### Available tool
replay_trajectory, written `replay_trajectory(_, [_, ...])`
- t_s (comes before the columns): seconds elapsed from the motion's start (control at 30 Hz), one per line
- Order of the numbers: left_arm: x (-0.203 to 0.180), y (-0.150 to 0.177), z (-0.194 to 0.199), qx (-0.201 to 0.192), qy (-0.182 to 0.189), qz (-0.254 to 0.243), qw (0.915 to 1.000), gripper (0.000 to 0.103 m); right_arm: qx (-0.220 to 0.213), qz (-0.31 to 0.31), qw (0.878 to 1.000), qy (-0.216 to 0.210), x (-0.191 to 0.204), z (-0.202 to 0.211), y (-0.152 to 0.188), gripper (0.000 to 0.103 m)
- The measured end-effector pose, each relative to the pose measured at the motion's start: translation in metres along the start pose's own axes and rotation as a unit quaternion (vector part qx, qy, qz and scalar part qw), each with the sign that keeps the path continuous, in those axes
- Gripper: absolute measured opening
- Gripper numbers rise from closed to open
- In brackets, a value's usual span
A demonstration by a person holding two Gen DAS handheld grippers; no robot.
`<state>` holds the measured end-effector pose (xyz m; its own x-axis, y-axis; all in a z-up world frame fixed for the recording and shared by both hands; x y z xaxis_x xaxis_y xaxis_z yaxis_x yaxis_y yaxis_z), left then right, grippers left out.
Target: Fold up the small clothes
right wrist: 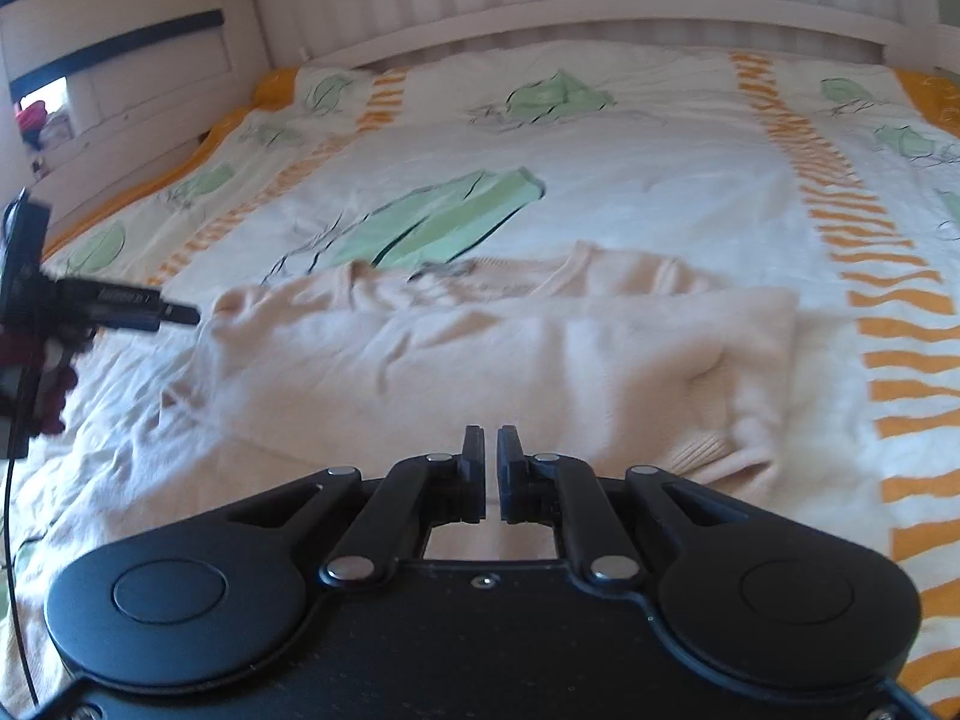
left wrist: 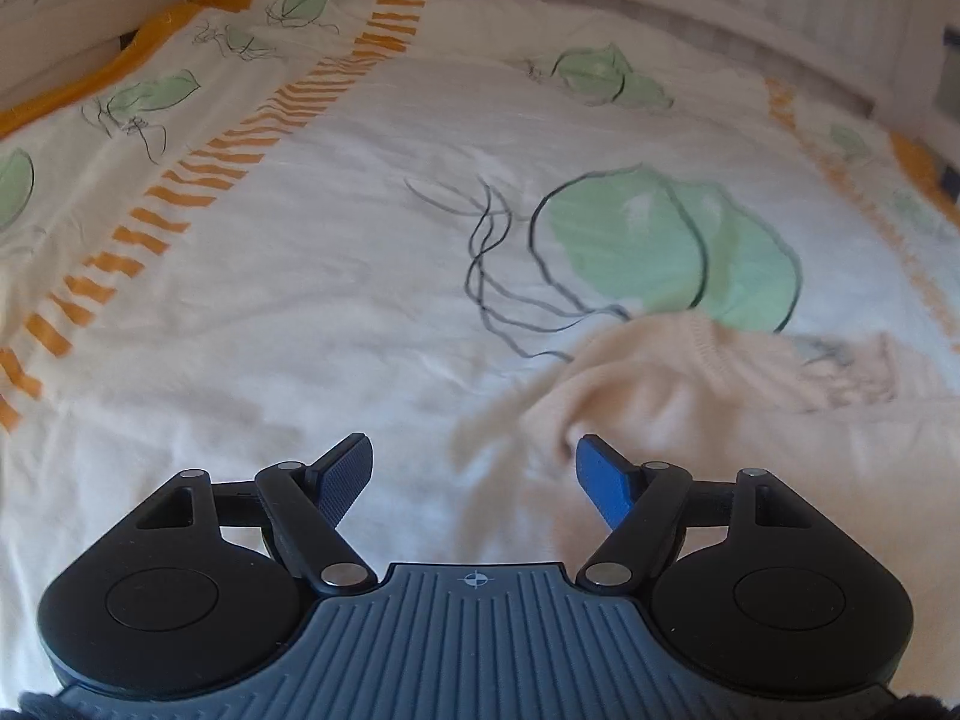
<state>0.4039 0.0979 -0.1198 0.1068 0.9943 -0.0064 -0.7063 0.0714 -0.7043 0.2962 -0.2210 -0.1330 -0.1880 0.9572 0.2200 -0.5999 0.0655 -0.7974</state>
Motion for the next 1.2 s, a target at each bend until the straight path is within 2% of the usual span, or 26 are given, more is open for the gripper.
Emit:
replay_trajectory(0.07, [0.000, 0.002, -0.010, 0.018, -0.015, -0.035, 0.9991, 0.074, 0.009, 0.001, 1.000, -0.003, 0.006, -0.005, 0.008, 0.015])
replay_trajectory(0.13, [0.001, 0.002, -0.017, 0.018, -0.027, -0.059, 0.9977, 0.074, 0.006, -0.003, 1.000, -0.010, 0.011, -0.005, 0.009, 0.015])
replay_trajectory(0.33, [-0.008, -0.005, -0.044, 0.023, -0.020, -0.095, 0.9950, 0.074, -0.001, 0.017, 0.999, -0.041, 0.040, -0.014, -0.007, 0.015])
replay_trajectory(0.4, [-0.004, -0.015, -0.053, 0.017, -0.013, -0.062, 0.9979, 0.073, -0.003, 0.013, 0.999, -0.049, 0.047, -0.017, -0.011, 0.015])
replay_trajectory(0.47, [0.010, -0.029, -0.057, 0.004, -0.012, 0.002, 0.9999, 0.074, -0.003, 0.017, 0.998, -0.056, 0.054, -0.018, -0.014, 0.015])
replay_trajectory(0.57, [0.034, -0.045, -0.045, -0.030, -0.019, 0.093, 0.9951, 0.074, 0.001, 0.038, 0.997, -0.064, 0.066, -0.021, -0.019, 0.016])
replay_trajectory(0.67, [0.036, -0.036, -0.021, -0.041, 0.014, 0.125, 0.9912, 0.074, -0.002, 0.064, 0.995, -0.075, 0.077, -0.025, -0.033, 0.016])
replay_trajectory(0.7, [0.034, -0.029, -0.014, -0.039, 0.020, 0.127, 0.9910, 0.074, -0.002, 0.073, 0.994, -0.080, 0.082, -0.028, -0.038, 0.021])
replay_trajectory(0.73, [0.029, -0.019, -0.006, -0.037, 0.033, 0.126, 0.9908, 0.074, -0.001, 0.080, 0.993, -0.087, 0.086, -0.031, -0.044, 0.030])
replay_trajectory(0.8, [0.014, 0.000, 0.005, -0.032, 0.069, 0.114, 0.9906, 0.074, -0.001, 0.096, 0.990, -0.101, 0.098, -0.038, -0.056, 0.037])
replay_trajectory(0.9, [-0.014, 0.025, 0.007, -0.013, 0.104, 0.073, 0.9918, 0.074, 0.001, 0.114, 0.986, -0.123, 0.117, -0.055, -0.076, 0.037])
replay_trajectory(1.03, [-0.036, 0.038, 0.002, -0.026, 0.092, 0.004, 0.9954, 0.073, 0.009, 0.155, 0.979, -0.134, 0.140, -0.073, -0.094, 0.037])
replay_trajectory(1.07, [-0.039, 0.037, 0.001, -0.028, 0.097, 0.001, 0.9949, 0.065, 0.014, 0.169, 0.976, -0.137, 0.147, -0.077, -0.098, 0.037])
replay_trajectory(1.1, [-0.040, 0.038, 0.001, -0.028, 0.111, 0.009, 0.9934, 0.049, 0.019, 0.180, 0.973, -0.142, 0.154, -0.081, -0.100, 0.037])
replay_trajectory(1.13, [-0.041, 0.038, 0.001, -0.028, 0.127, 0.022, 0.9912, 0.041, 0.024, 0.189, 0.970, -0.148, 0.162, -0.086, -0.102, 0.039])
replay_trajectory(1.17, [-0.039, 0.038, 0.001, -0.031, 0.137, 0.041, 0.9892, 0.029, 0.029, 0.199, 0.967, -0.156, 0.170, -0.091, -0.103, 0.041])
replay_trajectory(1.2, [-0.035, 0.040, 0.001, -0.035, 0.133, 0.059, 0.9888, 0.018, 0.033, 0.208, 0.964, -0.160, 0.177, -0.096, -0.104, 0.045])
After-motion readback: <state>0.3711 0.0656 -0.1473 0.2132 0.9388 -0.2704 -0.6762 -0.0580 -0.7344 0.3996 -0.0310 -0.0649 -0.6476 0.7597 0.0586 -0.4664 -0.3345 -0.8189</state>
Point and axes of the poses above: each gripper's, at about its wrist camera, not at the fingertips, and z roughly against the way its jaws point, x to its left, y to its underside, the point moved 9 cm from there along -z, roughly the way its jaws point, and after that the axes turned 3 degrees about -x, right-handed, at the moved point
